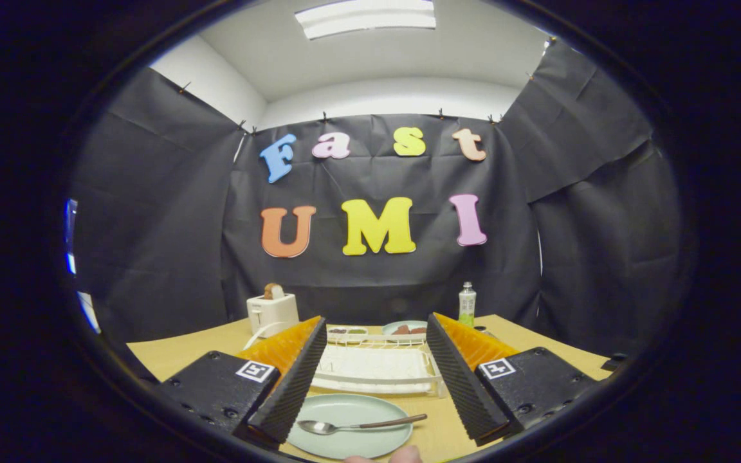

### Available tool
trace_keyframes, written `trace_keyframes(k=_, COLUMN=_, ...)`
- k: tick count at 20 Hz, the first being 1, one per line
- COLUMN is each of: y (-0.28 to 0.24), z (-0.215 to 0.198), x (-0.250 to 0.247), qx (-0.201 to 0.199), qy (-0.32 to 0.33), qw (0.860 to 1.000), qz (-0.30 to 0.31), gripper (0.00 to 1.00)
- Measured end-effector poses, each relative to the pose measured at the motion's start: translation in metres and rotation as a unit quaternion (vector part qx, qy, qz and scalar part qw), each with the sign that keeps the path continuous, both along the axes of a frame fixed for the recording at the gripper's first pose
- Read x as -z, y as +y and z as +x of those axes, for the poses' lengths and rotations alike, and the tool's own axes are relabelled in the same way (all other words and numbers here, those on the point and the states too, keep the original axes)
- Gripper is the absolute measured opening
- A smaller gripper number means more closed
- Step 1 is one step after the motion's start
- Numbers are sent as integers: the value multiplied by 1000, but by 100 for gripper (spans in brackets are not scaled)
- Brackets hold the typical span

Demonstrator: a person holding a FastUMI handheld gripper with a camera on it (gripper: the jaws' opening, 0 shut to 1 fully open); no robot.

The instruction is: Take the plate from the dish rack, then take the spoon from the basket and place it into the plate.

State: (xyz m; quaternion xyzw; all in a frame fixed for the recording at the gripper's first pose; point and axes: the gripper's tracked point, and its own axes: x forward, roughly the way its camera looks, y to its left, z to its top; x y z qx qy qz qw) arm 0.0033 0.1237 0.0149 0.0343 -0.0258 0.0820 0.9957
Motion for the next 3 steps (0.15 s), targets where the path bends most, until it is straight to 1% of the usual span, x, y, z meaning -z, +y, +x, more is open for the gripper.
trace_keyframes(k=2, y=10, z=-3, x=6, qx=-3, qy=-5, qw=1000, qz=12, gripper=100)
trace_keyframes(k=3, y=15, z=-3, x=8, qx=-6, qy=-6, qw=1000, qz=7, gripper=100)
